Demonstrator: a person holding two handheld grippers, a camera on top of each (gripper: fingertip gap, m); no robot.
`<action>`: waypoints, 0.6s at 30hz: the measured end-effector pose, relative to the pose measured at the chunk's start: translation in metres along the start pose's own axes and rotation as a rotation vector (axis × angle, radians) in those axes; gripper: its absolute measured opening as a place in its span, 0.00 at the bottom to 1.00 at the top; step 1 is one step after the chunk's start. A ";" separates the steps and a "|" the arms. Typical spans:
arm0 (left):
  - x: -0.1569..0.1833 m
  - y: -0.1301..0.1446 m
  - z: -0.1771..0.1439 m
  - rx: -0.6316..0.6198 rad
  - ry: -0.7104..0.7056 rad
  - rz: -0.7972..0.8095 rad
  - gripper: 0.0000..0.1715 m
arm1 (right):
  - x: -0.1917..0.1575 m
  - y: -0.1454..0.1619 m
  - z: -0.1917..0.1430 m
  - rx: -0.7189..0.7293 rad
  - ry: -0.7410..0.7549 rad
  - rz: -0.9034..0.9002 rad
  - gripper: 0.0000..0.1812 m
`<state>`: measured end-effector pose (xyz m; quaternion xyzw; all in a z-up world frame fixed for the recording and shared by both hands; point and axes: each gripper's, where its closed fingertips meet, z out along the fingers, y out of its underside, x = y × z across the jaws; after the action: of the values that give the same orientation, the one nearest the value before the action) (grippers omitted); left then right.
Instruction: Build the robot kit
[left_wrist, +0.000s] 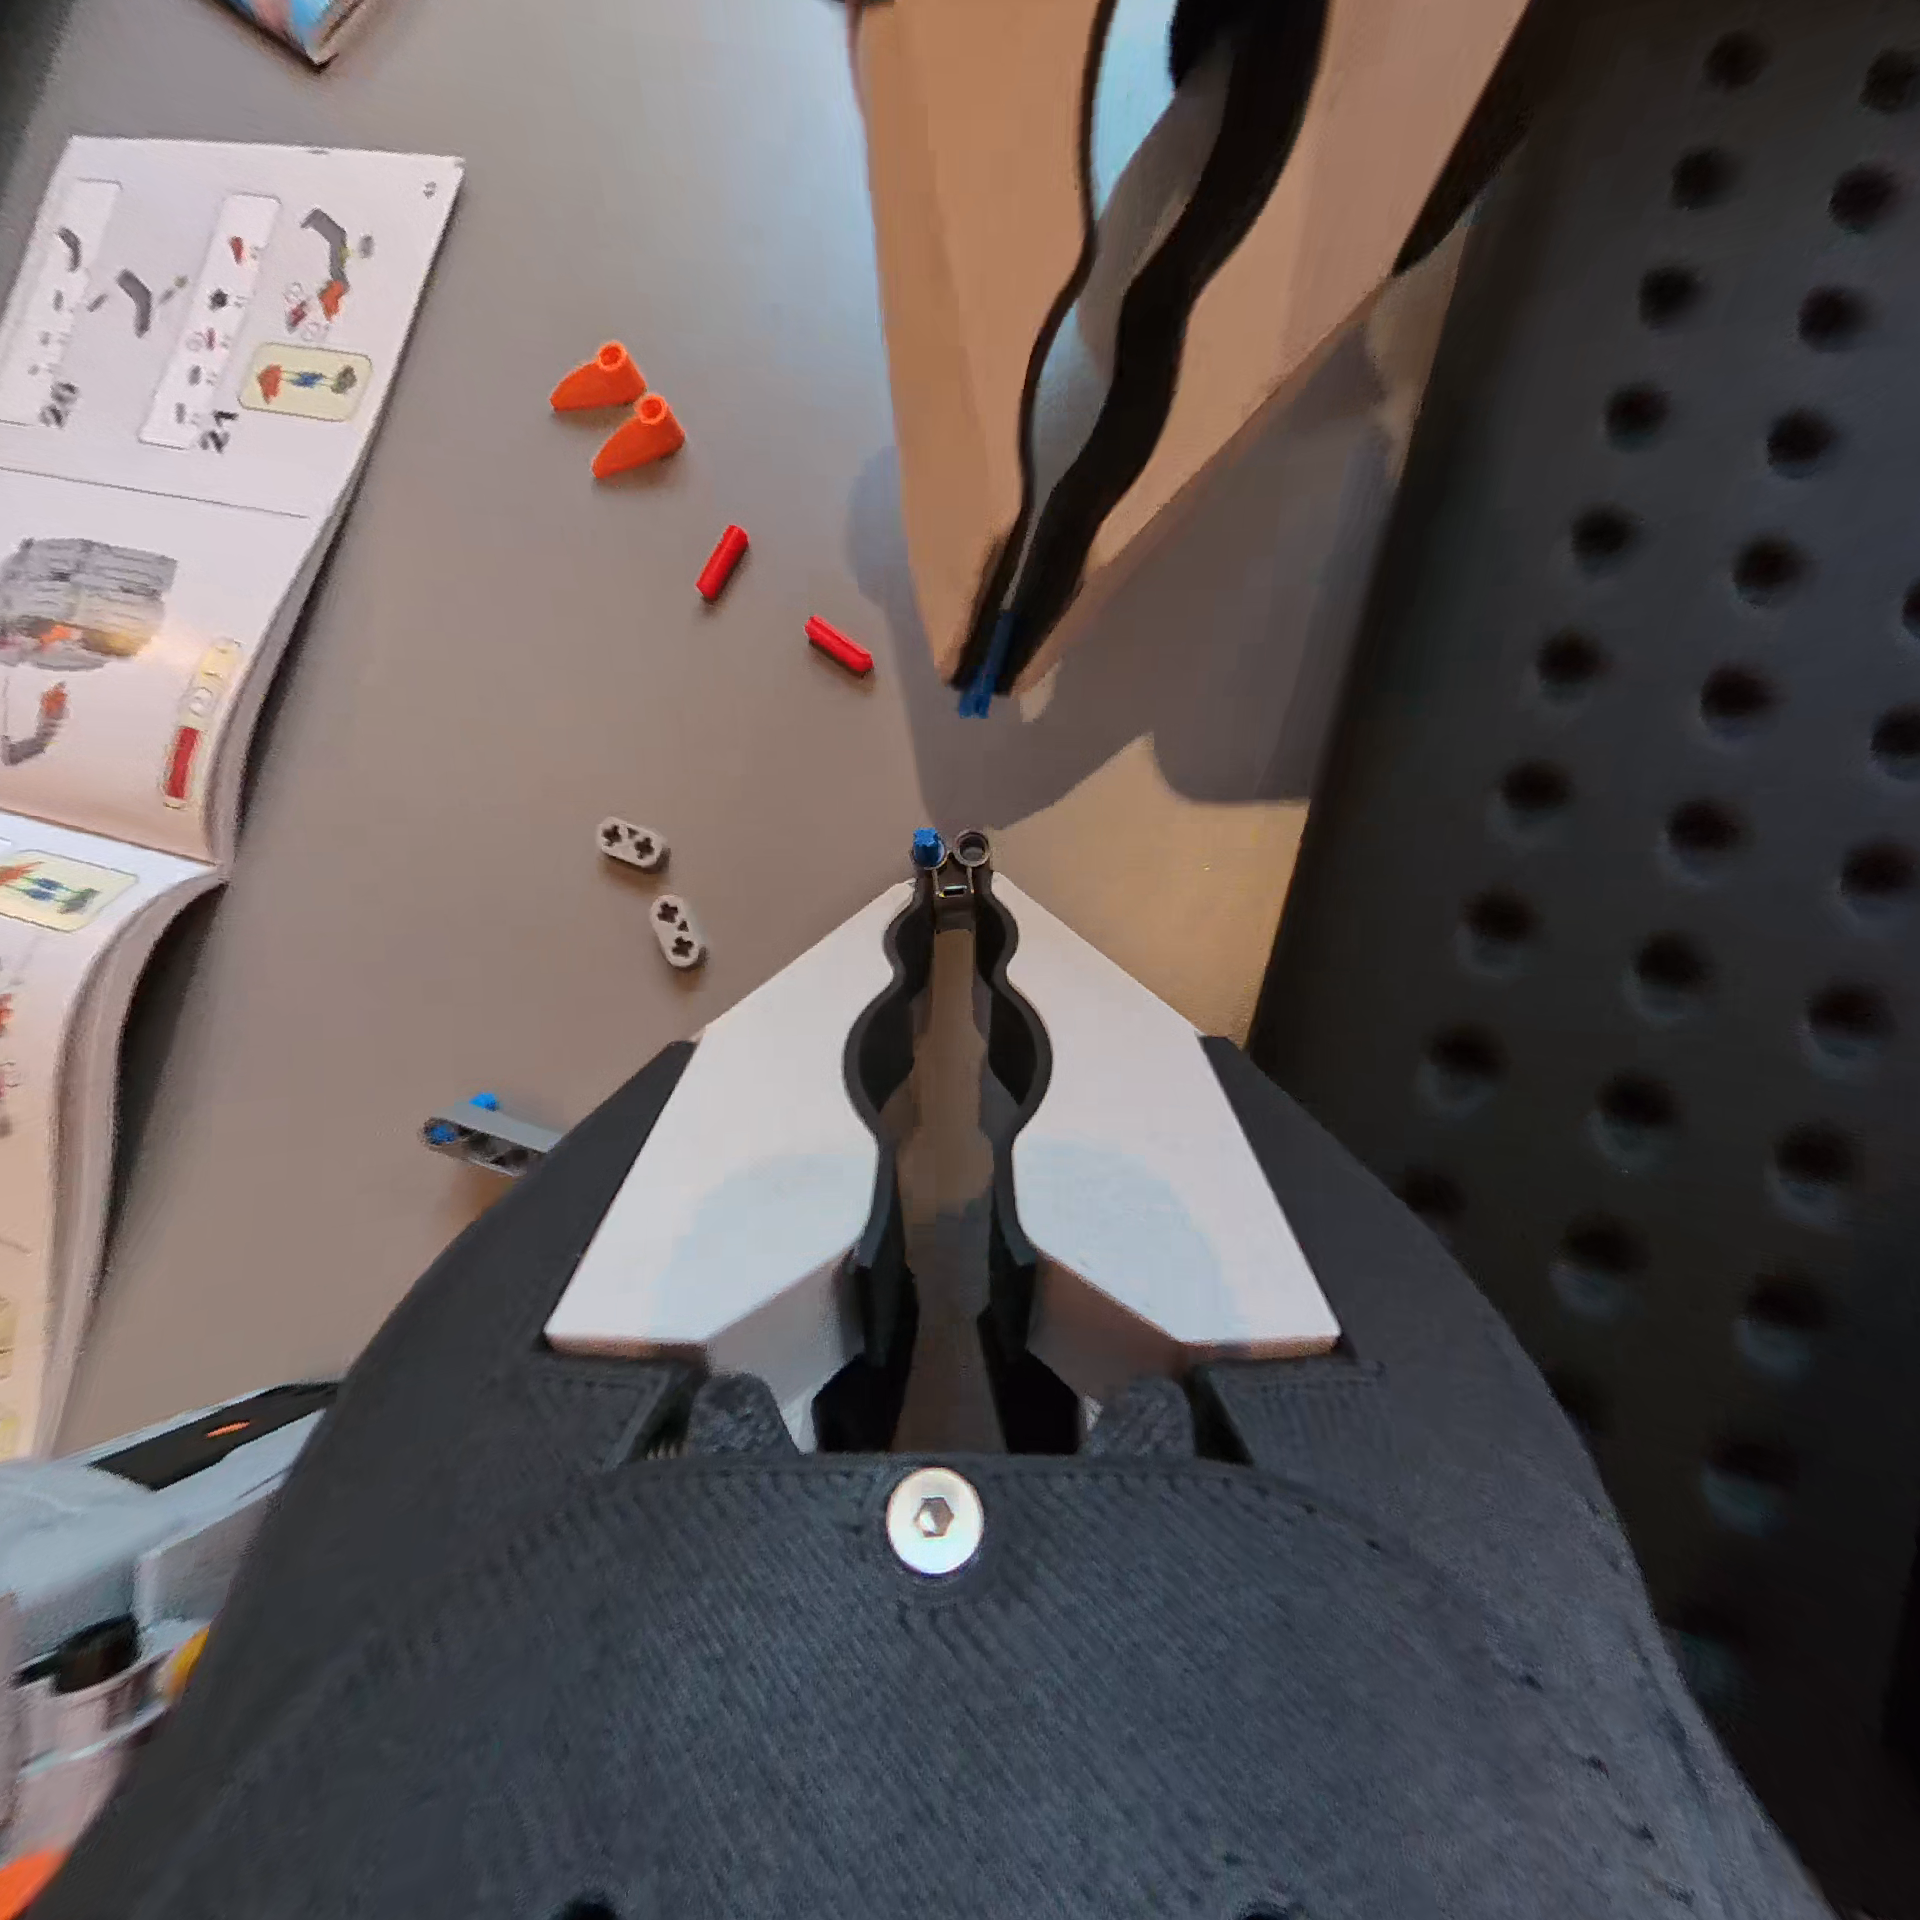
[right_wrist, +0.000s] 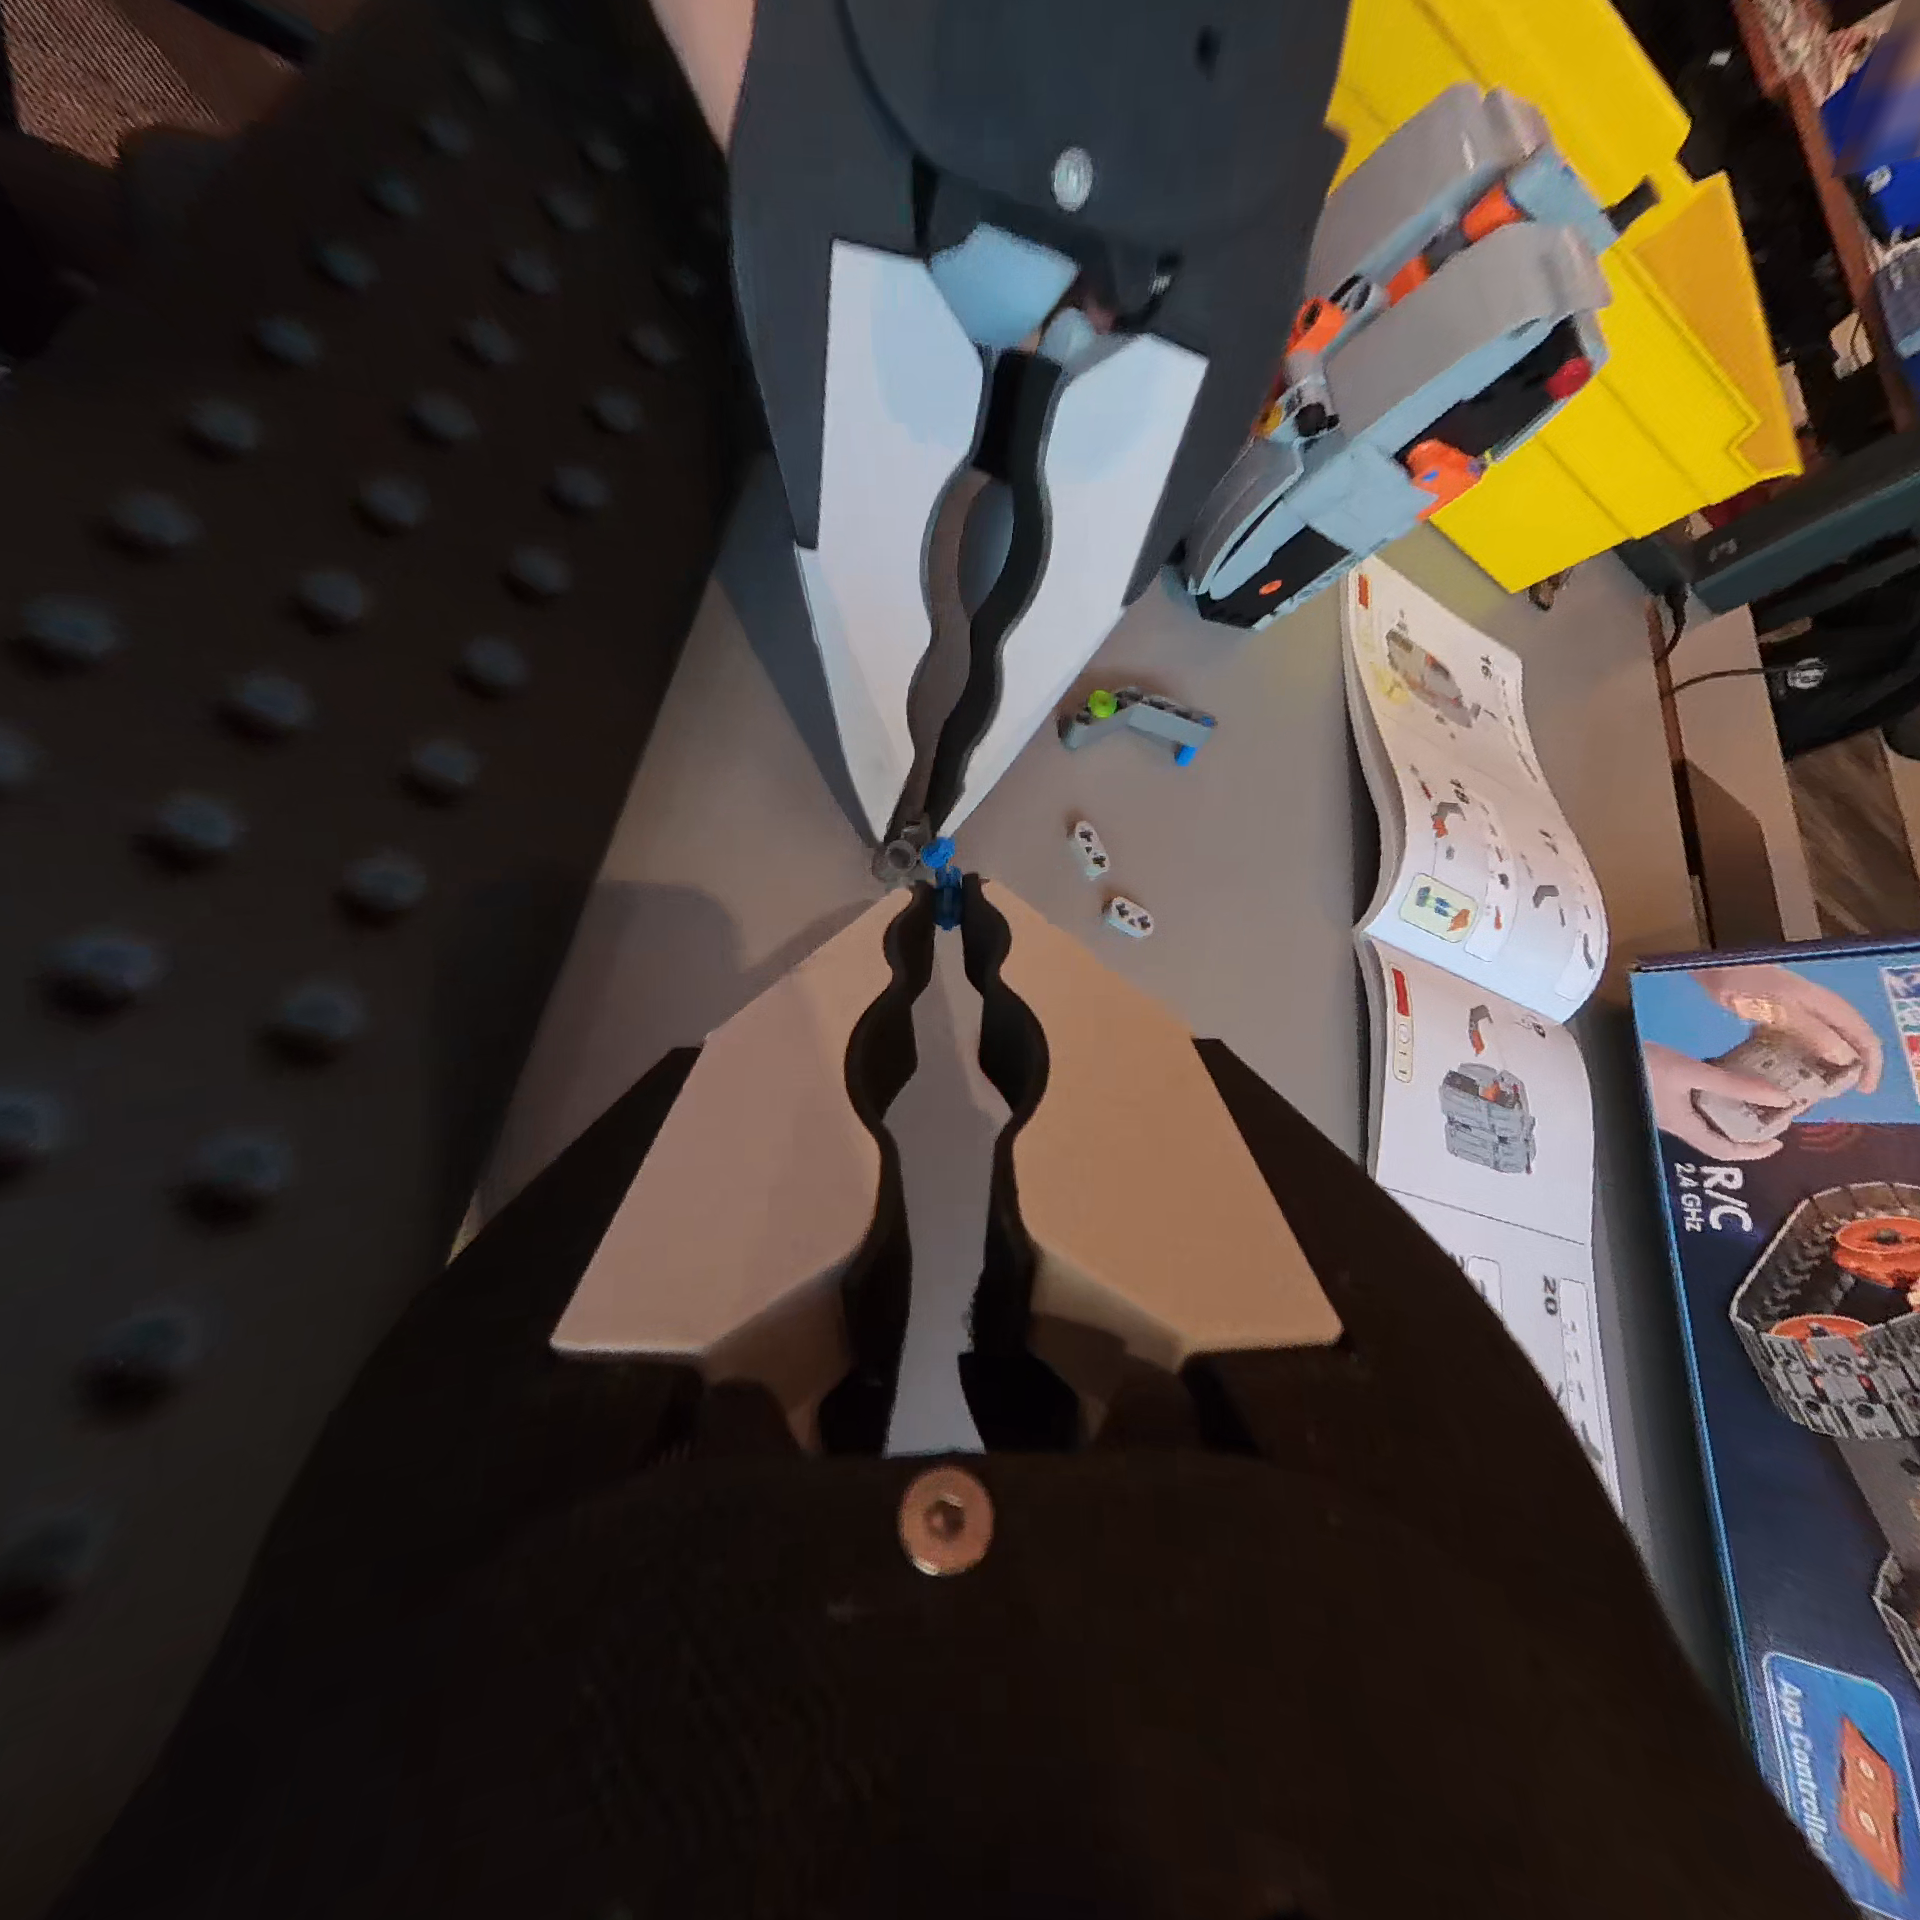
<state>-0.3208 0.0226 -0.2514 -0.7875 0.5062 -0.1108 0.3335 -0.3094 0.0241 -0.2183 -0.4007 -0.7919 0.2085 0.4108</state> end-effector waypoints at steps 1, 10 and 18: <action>0.000 -0.001 -0.002 -0.011 -0.011 0.025 0.04 | 0.000 0.000 0.002 -0.004 0.006 -0.001 0.03; -0.003 -0.002 -0.004 -0.093 -0.079 0.072 0.04 | 0.001 0.002 0.018 -0.071 0.085 -0.093 0.03; -0.007 -0.004 -0.006 -0.087 -0.093 0.039 0.04 | -0.001 0.003 0.021 -0.095 0.097 -0.131 0.03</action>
<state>-0.3239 0.0272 -0.2432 -0.7956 0.5097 -0.0454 0.3243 -0.3252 0.0255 -0.2328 -0.3768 -0.8047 0.1238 0.4418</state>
